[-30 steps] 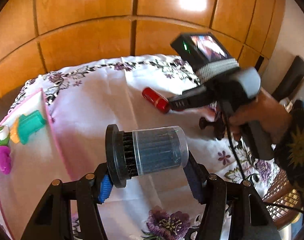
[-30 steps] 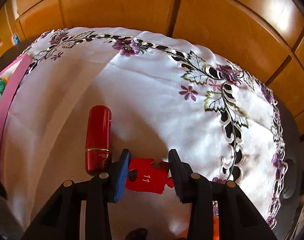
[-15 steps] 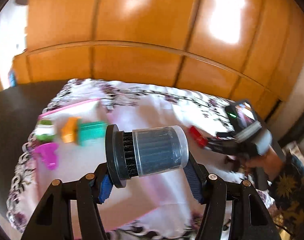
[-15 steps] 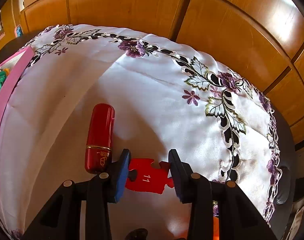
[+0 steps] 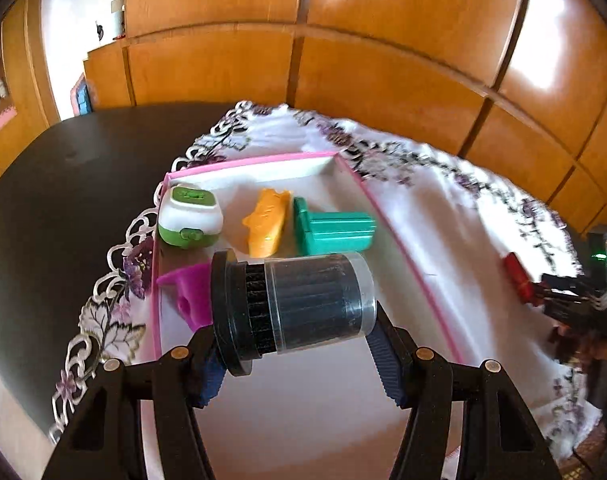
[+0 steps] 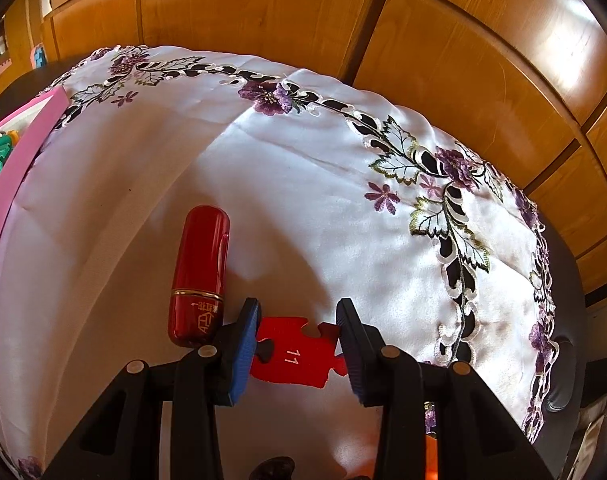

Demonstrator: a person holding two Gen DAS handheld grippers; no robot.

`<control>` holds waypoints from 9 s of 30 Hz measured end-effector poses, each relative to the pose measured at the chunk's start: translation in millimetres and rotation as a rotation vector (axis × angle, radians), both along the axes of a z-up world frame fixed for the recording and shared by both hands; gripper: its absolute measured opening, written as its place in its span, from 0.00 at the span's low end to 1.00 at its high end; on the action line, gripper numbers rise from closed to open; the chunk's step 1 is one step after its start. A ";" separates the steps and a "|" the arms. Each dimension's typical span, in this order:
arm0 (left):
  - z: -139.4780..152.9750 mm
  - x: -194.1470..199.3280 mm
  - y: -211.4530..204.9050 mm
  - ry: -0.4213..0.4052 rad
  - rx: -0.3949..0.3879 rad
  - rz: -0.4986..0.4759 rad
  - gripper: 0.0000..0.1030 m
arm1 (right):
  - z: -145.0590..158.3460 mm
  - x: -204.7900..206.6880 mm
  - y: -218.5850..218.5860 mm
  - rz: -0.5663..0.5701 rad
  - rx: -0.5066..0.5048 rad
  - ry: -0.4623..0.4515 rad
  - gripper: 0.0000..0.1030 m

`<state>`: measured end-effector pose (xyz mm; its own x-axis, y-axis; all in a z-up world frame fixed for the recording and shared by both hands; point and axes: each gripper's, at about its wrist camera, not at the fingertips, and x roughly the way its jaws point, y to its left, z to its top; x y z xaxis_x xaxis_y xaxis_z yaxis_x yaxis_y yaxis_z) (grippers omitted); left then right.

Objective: Organize rigid objects
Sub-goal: 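Carry the canister into the pink box and open the left tool while the right tool holds the puzzle piece, then carry the red puzzle piece into the pink box and open the right tool, then move the left tool to the red lipstick tube and grasp it, then lift the lipstick with the left tool while the right tool grasps the brown hairbrush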

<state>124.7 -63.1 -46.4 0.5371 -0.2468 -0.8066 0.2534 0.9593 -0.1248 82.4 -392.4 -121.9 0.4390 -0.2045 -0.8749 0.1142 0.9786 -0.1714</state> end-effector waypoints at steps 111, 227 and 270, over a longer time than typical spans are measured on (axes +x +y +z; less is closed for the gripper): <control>35.5 -87.2 50.5 -0.189 0.007 0.157 0.74 | 86.1 11.6 233.1 0.486 0.182 -0.186 0.38; -44.3 2.3 -335.4 0.107 0.045 -0.481 0.25 | 70.7 -93.1 -118.9 -0.542 0.388 -0.318 0.44; -42.3 -110.0 -196.9 0.046 0.000 -0.520 0.26 | 74.3 -75.6 -37.9 -0.302 0.658 -0.160 0.56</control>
<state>14.7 -260.0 -88.7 0.3077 -0.4717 -0.8263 0.6908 0.7079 -0.1468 6.8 -430.3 -47.6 0.5788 0.2079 -0.7885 0.3690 0.7956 0.4806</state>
